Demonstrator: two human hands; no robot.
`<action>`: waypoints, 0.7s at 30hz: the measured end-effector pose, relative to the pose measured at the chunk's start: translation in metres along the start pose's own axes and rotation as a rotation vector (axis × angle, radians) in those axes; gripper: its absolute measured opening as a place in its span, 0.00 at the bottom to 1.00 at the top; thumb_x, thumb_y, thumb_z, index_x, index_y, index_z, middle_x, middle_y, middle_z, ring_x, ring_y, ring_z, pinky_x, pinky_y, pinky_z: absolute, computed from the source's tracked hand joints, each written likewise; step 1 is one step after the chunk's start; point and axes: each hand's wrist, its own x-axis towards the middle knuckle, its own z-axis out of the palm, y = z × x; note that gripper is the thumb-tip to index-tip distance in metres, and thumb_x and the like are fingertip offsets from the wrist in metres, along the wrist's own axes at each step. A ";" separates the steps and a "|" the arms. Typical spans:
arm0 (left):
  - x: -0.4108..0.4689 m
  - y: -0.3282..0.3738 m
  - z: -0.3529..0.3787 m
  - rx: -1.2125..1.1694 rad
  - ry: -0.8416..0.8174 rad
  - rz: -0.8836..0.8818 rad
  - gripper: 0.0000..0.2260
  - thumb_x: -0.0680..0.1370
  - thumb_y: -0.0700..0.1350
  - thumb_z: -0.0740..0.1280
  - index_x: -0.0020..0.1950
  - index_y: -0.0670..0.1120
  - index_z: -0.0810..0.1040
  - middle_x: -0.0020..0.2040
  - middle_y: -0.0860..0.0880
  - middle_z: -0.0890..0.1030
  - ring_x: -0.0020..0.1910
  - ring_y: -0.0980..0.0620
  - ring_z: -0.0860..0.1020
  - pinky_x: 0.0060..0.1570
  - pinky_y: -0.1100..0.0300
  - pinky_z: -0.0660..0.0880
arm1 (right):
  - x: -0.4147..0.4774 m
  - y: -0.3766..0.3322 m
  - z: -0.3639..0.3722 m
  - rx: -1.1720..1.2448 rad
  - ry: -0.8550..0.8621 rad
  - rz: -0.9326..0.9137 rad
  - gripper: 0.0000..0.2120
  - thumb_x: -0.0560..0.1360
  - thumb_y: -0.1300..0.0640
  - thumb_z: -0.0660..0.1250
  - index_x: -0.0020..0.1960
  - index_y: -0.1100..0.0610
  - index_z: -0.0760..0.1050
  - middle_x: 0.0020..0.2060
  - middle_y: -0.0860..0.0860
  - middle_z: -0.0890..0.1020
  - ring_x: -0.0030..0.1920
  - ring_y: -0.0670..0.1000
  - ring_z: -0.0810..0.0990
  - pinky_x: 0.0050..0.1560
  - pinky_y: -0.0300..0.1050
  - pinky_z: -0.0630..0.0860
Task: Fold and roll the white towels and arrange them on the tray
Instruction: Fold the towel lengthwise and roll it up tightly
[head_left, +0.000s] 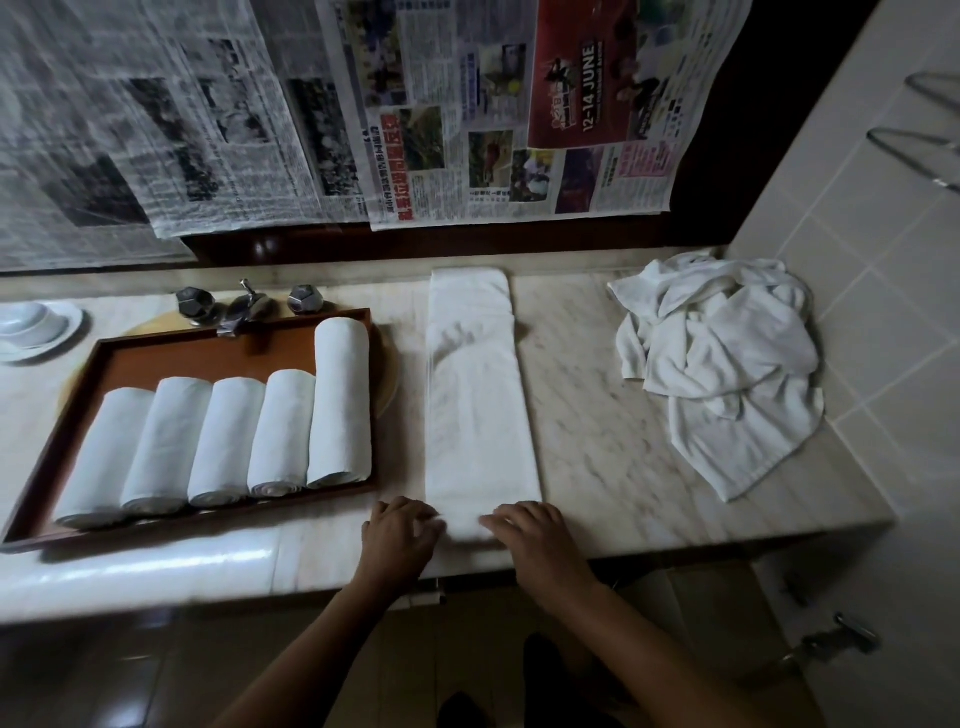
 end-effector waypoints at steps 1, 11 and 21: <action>0.000 0.001 0.000 0.009 0.015 -0.003 0.11 0.81 0.56 0.67 0.58 0.53 0.81 0.56 0.53 0.79 0.61 0.47 0.74 0.55 0.51 0.70 | 0.003 0.001 -0.002 0.012 -0.005 0.004 0.31 0.65 0.65 0.58 0.65 0.48 0.79 0.57 0.47 0.82 0.56 0.52 0.80 0.55 0.49 0.76; -0.002 0.010 0.014 0.467 -0.166 0.403 0.30 0.76 0.60 0.40 0.67 0.55 0.73 0.65 0.54 0.73 0.63 0.49 0.71 0.59 0.53 0.65 | 0.021 -0.001 -0.016 0.083 -0.087 0.100 0.23 0.72 0.62 0.64 0.65 0.46 0.77 0.59 0.45 0.80 0.63 0.54 0.74 0.62 0.50 0.67; -0.002 -0.002 0.014 0.232 -0.092 0.397 0.10 0.81 0.51 0.62 0.50 0.48 0.79 0.50 0.51 0.77 0.48 0.49 0.75 0.44 0.51 0.73 | 0.007 0.006 -0.007 0.153 -0.052 0.147 0.27 0.69 0.68 0.66 0.63 0.46 0.80 0.56 0.46 0.75 0.58 0.53 0.76 0.53 0.50 0.69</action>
